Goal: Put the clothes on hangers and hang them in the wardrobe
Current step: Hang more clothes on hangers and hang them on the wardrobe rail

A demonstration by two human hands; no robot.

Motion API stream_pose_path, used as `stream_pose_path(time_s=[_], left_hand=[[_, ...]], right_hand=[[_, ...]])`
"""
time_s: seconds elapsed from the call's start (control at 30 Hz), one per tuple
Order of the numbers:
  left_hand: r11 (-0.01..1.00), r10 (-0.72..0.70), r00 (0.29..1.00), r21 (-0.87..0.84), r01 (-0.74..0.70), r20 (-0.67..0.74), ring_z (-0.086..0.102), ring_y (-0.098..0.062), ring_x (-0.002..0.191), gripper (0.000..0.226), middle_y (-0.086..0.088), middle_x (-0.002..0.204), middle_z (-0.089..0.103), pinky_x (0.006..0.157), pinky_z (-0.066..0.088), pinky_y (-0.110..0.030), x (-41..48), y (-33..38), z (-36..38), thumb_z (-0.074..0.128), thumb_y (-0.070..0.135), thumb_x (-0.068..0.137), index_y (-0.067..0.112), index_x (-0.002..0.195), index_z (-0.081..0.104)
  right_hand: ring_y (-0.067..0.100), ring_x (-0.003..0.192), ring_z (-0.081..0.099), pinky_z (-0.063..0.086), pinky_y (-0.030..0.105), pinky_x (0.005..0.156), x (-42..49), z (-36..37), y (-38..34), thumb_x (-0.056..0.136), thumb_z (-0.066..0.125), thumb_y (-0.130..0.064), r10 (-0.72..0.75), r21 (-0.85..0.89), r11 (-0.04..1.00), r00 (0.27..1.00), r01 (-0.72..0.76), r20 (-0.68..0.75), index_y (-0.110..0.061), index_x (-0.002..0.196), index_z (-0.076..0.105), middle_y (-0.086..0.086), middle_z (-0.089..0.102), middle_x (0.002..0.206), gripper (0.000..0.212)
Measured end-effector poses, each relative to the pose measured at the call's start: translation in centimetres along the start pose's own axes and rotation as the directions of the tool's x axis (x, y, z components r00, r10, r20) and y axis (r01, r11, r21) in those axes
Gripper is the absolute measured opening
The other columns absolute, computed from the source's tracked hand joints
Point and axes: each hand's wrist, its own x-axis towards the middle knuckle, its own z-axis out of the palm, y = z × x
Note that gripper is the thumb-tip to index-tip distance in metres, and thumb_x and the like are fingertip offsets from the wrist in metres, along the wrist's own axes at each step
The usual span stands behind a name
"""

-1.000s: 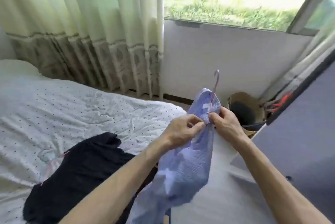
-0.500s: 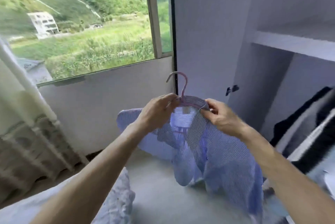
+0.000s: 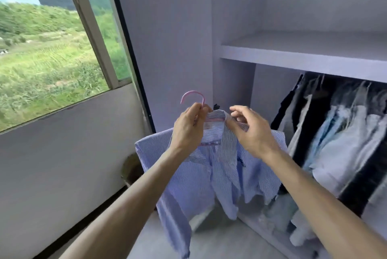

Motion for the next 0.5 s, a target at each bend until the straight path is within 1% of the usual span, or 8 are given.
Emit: stream_pose_path(time_s=[0.07,0.13,0.23,0.33,0.37,0.4,0.43,0.5], left_hand=[[0.997,0.0,1.0,-0.082,0.0,-0.001,0.064,-0.01,0.091,0.02,0.015,0.1,0.07,0.085,0.051,-0.034,0.6,-0.4,0.5,0.046,0.036,0.104,0.026,0.099,0.062],[0.99,-0.016,1.0,-0.139,0.015,-0.003,0.063,-0.011,0.083,0.021,0.014,0.092,0.07,0.079,0.049,-0.03,1.0,-0.8,0.8,0.046,0.031,0.105,0.017,0.099,0.061],[0.984,-0.019,1.0,-0.178,0.023,0.021,0.058,-0.014,0.071,0.021,0.006,0.086,0.071,0.064,0.045,-0.025,1.6,-2.2,1.3,0.044,0.028,0.106,0.015,0.096,0.057],[0.988,0.001,0.999,-0.154,0.006,0.046,0.049,-0.012,0.057,0.023,0.006,0.069,0.061,0.056,0.039,-0.029,2.7,-3.9,2.4,0.042,0.034,0.106,0.017,0.092,0.052],[0.992,0.02,0.998,-0.124,-0.012,0.065,0.047,-0.01,0.053,0.024,0.005,0.064,0.057,0.055,0.038,-0.031,3.0,-4.3,3.0,0.042,0.036,0.106,0.018,0.091,0.049],[0.996,0.039,0.995,-0.089,-0.031,0.093,0.046,-0.01,0.052,0.025,0.005,0.061,0.054,0.055,0.038,-0.032,3.3,-4.7,3.9,0.041,0.038,0.106,0.02,0.09,0.047],[0.998,0.053,0.991,-0.051,-0.047,0.124,0.049,-0.015,0.054,0.025,0.004,0.061,0.054,0.056,0.039,-0.033,3.7,-5.0,4.8,0.039,0.04,0.106,0.022,0.089,0.044],[0.997,0.069,0.981,0.023,-0.075,0.182,0.056,-0.034,0.065,0.025,-0.001,0.067,0.06,0.061,0.046,-0.04,4.9,-5.4,7.0,0.035,0.044,0.105,0.025,0.091,0.042]], right_hand=[[0.015,0.102,0.058,0.045,0.03,0.093,-0.5,-0.2,1.2,0.095,0.065,-0.035,-0.088,-0.195,0.978,0.994,0.074,-0.063,-0.024,0.123,0.065,-0.008,0.069,0.109,0.031],[0.021,0.102,0.059,0.045,0.031,0.094,-1.3,-0.3,3.1,0.096,0.058,-0.037,-0.126,-0.318,0.943,0.99,0.097,-0.071,-0.021,0.122,0.068,-0.006,0.071,0.11,0.032],[0.026,0.097,0.06,0.051,0.04,0.086,-3.0,-0.7,5.7,0.096,0.048,-0.032,-0.076,-0.458,0.889,0.992,0.02,-0.104,-0.021,0.118,0.071,-0.005,0.073,0.105,0.033],[0.026,0.093,0.056,0.051,0.044,0.075,-5.0,-1.5,6.9,0.095,0.052,-0.035,-0.025,-0.622,0.778,0.986,-0.083,-0.163,-0.023,0.102,0.075,-0.009,0.072,0.093,0.027],[0.027,0.091,0.055,0.05,0.043,0.073,-5.5,-1.8,7.0,0.095,0.054,-0.033,0.01,-0.653,0.751,0.99,-0.1,-0.139,-0.022,0.098,0.074,-0.008,0.071,0.091,0.023],[0.027,0.089,0.057,0.05,0.041,0.071,-6.0,-2.0,7.2,0.097,0.056,-0.03,0.076,-0.665,0.737,0.993,-0.116,-0.088,-0.021,0.097,0.072,-0.006,0.07,0.091,0.019],[0.027,0.088,0.059,0.05,0.039,0.071,-6.4,-2.2,7.5,0.098,0.056,-0.028,0.164,-0.656,0.742,0.986,-0.135,-0.018,-0.021,0.097,0.068,-0.005,0.069,0.092,0.015],[0.025,0.087,0.063,0.05,0.039,0.071,-6.7,-2.8,8.2,0.099,0.051,-0.03,0.329,-0.613,0.764,0.938,-0.2,0.105,-0.025,0.097,0.059,-0.007,0.067,0.091,0.01]])
